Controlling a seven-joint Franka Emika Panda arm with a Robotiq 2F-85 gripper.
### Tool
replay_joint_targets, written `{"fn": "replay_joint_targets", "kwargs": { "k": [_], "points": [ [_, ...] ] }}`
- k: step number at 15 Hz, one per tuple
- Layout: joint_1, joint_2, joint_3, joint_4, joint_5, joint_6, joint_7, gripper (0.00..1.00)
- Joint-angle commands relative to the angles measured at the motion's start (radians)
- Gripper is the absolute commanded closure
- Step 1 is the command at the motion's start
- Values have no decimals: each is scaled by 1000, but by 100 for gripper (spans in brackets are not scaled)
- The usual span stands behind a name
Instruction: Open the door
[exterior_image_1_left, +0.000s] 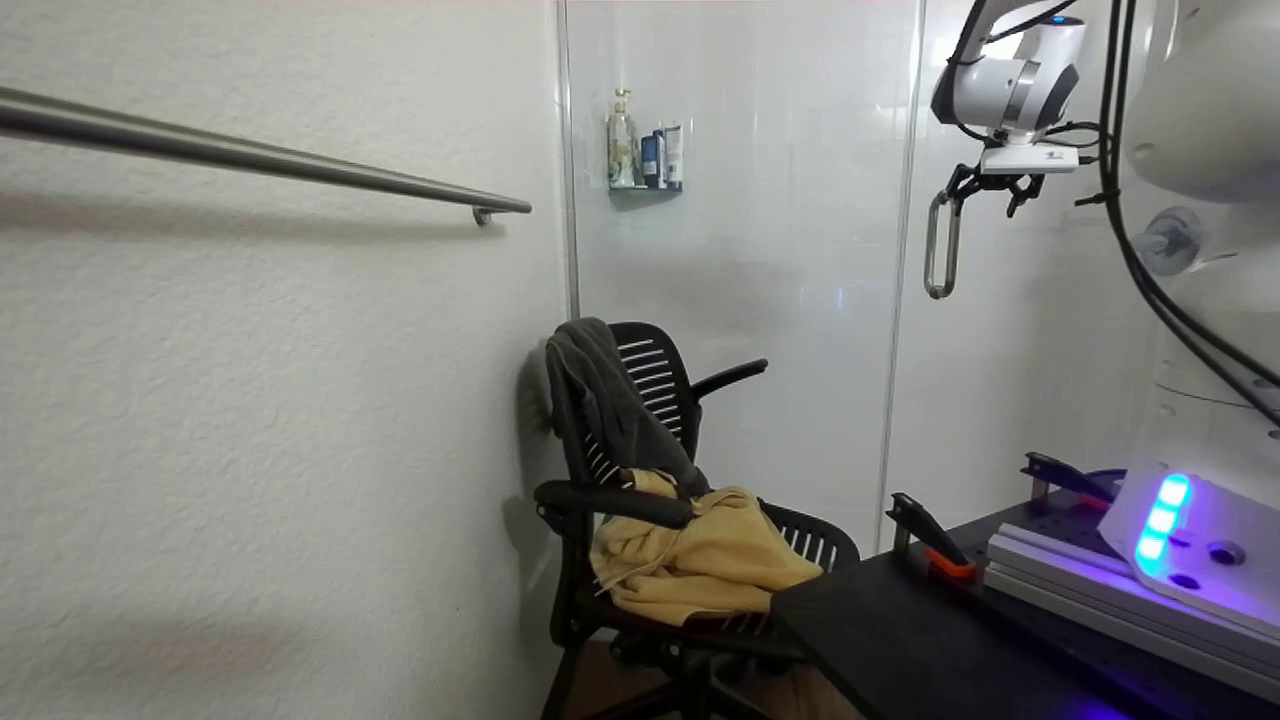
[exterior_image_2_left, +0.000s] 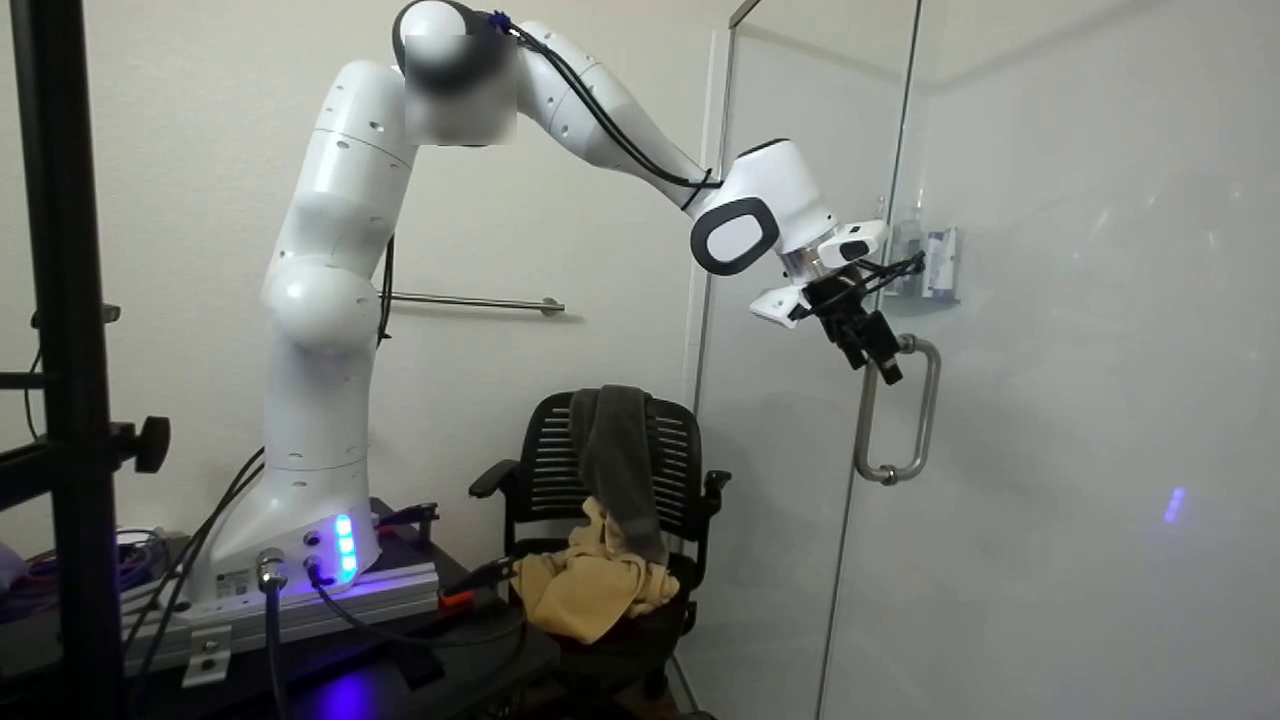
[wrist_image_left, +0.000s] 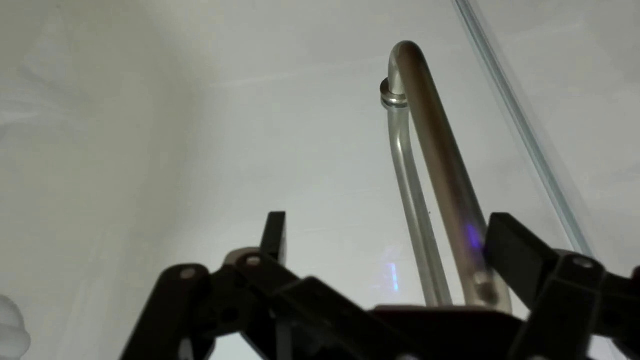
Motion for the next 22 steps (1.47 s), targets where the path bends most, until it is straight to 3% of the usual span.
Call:
{"fn": "replay_joint_targets", "kwargs": {
  "k": [1,7,8,11,15,16,17,22],
  "points": [
    [-19,37,21,53,25,-42,-22,0],
    [-18,96,46,142,13,-149,-26,0],
    [-127,85,167,146,-78,-125,31,0],
    [-179,108,230,162,-175,-79,72,0],
    [-188,107,204,153,-364,-68,219,0],
    [-195,98,207,147,-392,-76,235,25],
    [-196,92,200,146,-422,-84,266,26],
    [-197,72,205,144,-469,-126,356,62]
  ]
}}
